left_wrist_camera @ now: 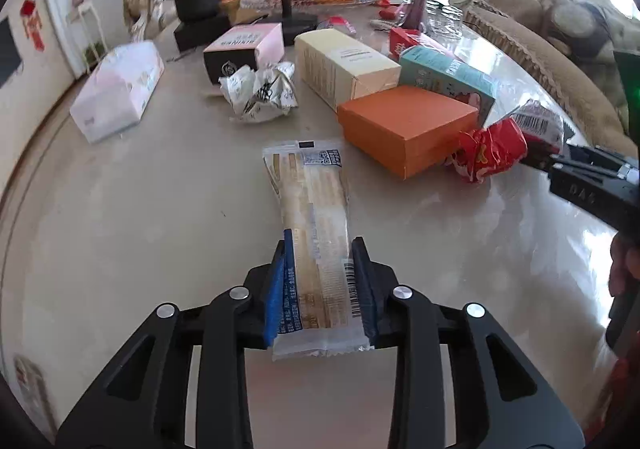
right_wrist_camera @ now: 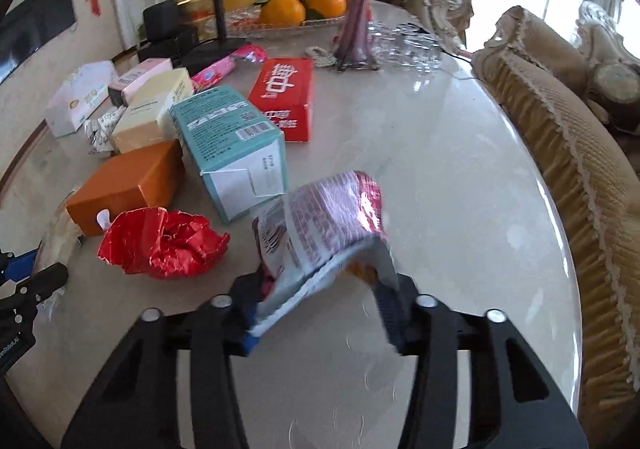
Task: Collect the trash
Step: 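Drop the biscuit packet into the wastebasket with left tool while right tool drops the pink bag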
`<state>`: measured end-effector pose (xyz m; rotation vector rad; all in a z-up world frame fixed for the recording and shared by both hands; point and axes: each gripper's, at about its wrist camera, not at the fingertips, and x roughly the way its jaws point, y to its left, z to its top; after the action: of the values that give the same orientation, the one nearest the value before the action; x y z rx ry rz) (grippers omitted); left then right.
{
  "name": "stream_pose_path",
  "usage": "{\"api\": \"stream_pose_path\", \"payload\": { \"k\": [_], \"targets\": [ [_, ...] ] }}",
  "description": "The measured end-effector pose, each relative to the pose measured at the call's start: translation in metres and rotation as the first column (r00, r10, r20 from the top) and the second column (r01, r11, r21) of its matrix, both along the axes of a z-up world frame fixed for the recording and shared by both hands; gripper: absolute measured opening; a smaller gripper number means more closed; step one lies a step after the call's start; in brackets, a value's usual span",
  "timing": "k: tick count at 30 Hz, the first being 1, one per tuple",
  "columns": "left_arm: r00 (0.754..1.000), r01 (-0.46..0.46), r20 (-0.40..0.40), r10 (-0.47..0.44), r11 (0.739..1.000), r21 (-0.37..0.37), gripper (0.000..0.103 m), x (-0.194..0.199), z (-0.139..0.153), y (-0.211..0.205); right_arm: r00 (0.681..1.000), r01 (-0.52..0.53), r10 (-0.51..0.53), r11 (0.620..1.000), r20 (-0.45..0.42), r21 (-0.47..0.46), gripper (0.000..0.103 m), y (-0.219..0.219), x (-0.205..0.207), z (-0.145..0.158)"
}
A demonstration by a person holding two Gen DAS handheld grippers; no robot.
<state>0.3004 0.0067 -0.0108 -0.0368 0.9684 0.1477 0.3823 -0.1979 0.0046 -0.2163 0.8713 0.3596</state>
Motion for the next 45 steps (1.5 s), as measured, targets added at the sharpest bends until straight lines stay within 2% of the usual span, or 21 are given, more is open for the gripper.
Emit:
{"api": "stream_pose_path", "payload": {
  "k": [5,7,9,14,17,19,21,24,26,28,29,33,36,39,40,41,42,43,45],
  "targets": [
    [0.999,0.021,0.034,-0.020,1.000,-0.013,0.030,-0.015,0.007,0.008,1.000,0.016,-0.016,0.999,0.013,0.052,0.038,-0.013,-0.015,0.013],
    [0.997,0.034,0.069,-0.031,0.999,-0.042,0.030,-0.030,0.017,0.013,0.999,0.028,-0.031,0.996,0.037,0.082,0.037,-0.019,-0.025,0.023],
    [0.990,0.085,0.121,-0.077,0.995,-0.057,0.030,-0.054,0.034,0.013,0.998,0.023,-0.030,0.993,0.063,0.118,0.038,-0.027,-0.040,0.036],
    [0.952,0.212,0.234,-0.195,0.976,-0.048,0.030,-0.137,0.070,0.009,0.986,-0.046,0.015,0.981,0.164,0.187,0.038,-0.046,-0.121,0.071],
    [0.927,0.298,0.261,-0.268,0.951,-0.080,0.030,-0.199,0.077,0.006,0.980,-0.105,0.065,0.971,0.189,0.213,0.038,-0.053,-0.193,0.075],
    [0.916,0.341,0.250,-0.313,0.937,-0.078,0.030,-0.239,0.073,0.000,0.979,-0.137,0.097,0.964,0.179,0.228,0.038,-0.052,-0.236,0.072],
    [0.910,0.375,0.227,-0.348,0.923,-0.086,0.030,-0.275,0.063,-0.005,0.977,-0.170,0.134,0.960,0.168,0.223,0.038,-0.048,-0.279,0.067],
    [0.906,0.408,0.174,-0.386,0.906,-0.115,0.030,-0.322,0.040,-0.012,0.980,-0.196,0.178,0.945,0.090,0.262,0.038,-0.042,-0.341,0.053],
    [0.908,0.416,0.125,-0.401,0.900,-0.131,0.030,-0.346,0.016,-0.019,0.979,-0.206,0.200,0.947,0.049,0.247,0.038,-0.034,-0.367,0.039],
    [0.909,0.418,0.073,-0.411,0.893,-0.167,0.030,-0.360,-0.015,-0.023,0.976,-0.205,0.218,0.948,-0.028,0.242,0.038,-0.022,-0.389,0.014],
    [0.910,0.415,0.057,-0.411,0.893,-0.172,0.030,-0.366,-0.025,-0.025,0.973,-0.201,0.222,0.949,-0.061,0.241,0.038,-0.017,-0.395,0.002],
    [0.906,0.410,-0.041,-0.422,0.896,-0.174,0.030,-0.373,-0.077,-0.032,0.968,-0.183,0.203,0.973,-0.148,0.141,0.038,0.004,-0.407,-0.049],
    [0.903,0.404,-0.083,-0.422,0.899,-0.170,0.030,-0.375,-0.099,-0.034,0.956,-0.161,0.185,0.980,-0.229,0.119,0.038,0.011,-0.403,-0.083],
    [0.899,0.393,-0.122,-0.420,0.899,-0.194,0.030,-0.371,-0.118,-0.031,0.946,-0.164,0.184,0.982,-0.266,0.094,0.038,0.015,-0.404,-0.103],
    [0.903,0.381,-0.134,-0.408,0.905,-0.191,0.032,-0.369,-0.123,-0.030,0.945,-0.167,0.183,0.983,-0.270,0.080,0.039,0.017,-0.404,-0.109],
    [0.903,0.373,-0.152,-0.401,0.910,-0.184,0.039,-0.368,-0.127,-0.029,0.941,-0.173,0.186,0.982,-0.281,0.073,0.046,0.020,-0.403,-0.115],
    [0.906,0.363,-0.166,-0.390,0.916,-0.171,0.073,-0.366,-0.129,-0.028,0.937,-0.177,0.190,0.982,-0.293,0.068,0.062,0.020,-0.406,-0.118],
    [0.913,0.354,-0.163,-0.375,0.924,-0.145,0.088,-0.365,-0.129,-0.026,0.935,-0.179,0.186,0.983,-0.301,0.050,0.065,0.022,-0.405,-0.122],
    [0.918,0.358,-0.133,-0.374,0.925,-0.127,0.088,-0.366,-0.126,-0.024,0.940,-0.188,0.187,0.982,-0.287,0.023,0.069,0.023,-0.411,-0.122]
  ]
}}
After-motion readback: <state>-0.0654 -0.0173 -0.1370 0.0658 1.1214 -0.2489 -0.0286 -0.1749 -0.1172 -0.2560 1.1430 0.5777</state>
